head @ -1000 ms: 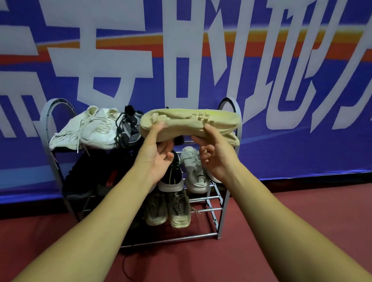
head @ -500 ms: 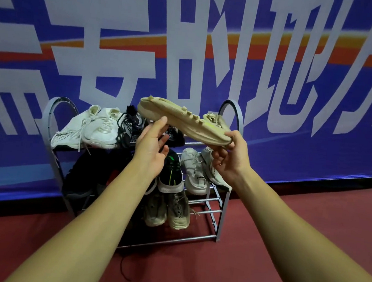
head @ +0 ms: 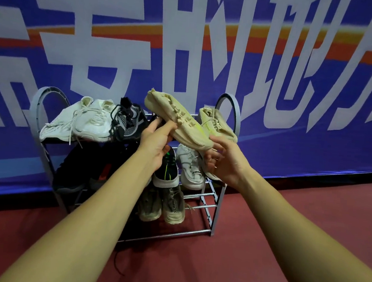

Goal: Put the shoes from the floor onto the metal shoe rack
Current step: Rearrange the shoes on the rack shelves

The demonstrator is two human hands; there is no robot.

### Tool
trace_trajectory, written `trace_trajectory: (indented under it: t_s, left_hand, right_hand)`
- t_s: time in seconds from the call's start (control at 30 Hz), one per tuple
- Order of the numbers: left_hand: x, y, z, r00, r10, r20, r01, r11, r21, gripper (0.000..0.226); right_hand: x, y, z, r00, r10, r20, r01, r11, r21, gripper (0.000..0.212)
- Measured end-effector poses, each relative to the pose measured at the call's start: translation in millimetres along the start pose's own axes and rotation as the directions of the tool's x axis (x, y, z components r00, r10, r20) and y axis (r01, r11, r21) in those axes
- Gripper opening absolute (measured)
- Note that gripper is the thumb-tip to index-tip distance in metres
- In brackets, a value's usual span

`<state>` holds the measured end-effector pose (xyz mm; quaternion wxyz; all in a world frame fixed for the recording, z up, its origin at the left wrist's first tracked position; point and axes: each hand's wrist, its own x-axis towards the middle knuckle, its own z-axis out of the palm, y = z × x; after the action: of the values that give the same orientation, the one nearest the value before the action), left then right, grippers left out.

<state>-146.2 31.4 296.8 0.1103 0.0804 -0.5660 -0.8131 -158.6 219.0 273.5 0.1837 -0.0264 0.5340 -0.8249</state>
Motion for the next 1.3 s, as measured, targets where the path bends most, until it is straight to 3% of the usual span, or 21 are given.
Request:
trace_trajectory:
  t_s: [0.27, 0.47, 0.57, 0.7, 0.9, 1.1, 1.3]
  left_hand:
    - [-5, 0, 4, 1.000, -0.017, -0.018, 0.019, 0.996, 0.086, 0.044]
    - [-12, -11, 17, 0.998, -0.050, 0.030, 0.042, 0.975, 0.216, 0.017]
    - [-13, -18, 25, 0.995, -0.076, 0.061, 0.060, 0.974, 0.220, 0.011]
    - [-4, -29, 28, 0.998, -0.066, -0.005, 0.066, 0.984, 0.163, 0.007]
    - [3, -40, 37, 0.994, -0.068, -0.091, 0.070, 0.997, 0.018, 0.011]
    - [8, -54, 39, 0.972, -0.184, -0.147, 0.177, 0.982, -0.062, 0.002]
    - [17, -53, 33, 0.968, -0.214, -0.134, 0.210, 0.977, -0.044, 0.009]
  right_hand:
    - [11, 3, 6, 0.983, -0.151, -0.100, 0.163, 0.978, 0.131, 0.014]
    - [19, 9, 12, 0.951, -0.219, -0.218, 0.256, 0.954, 0.156, 0.017]
    - [18, 13, 12, 0.936, -0.232, -0.263, 0.265, 0.959, 0.098, 0.023]
    - [19, 16, 12, 0.925, -0.279, -0.260, 0.293, 0.956, 0.019, 0.018]
    - [25, 11, 11, 0.939, -0.201, -0.280, 0.218, 0.976, 0.028, 0.016]
    - [36, 15, 13, 0.943, -0.093, -0.319, 0.147, 0.978, 0.148, 0.014]
    - [43, 17, 15, 0.922, -0.098, -0.376, 0.147, 0.984, 0.105, 0.019]
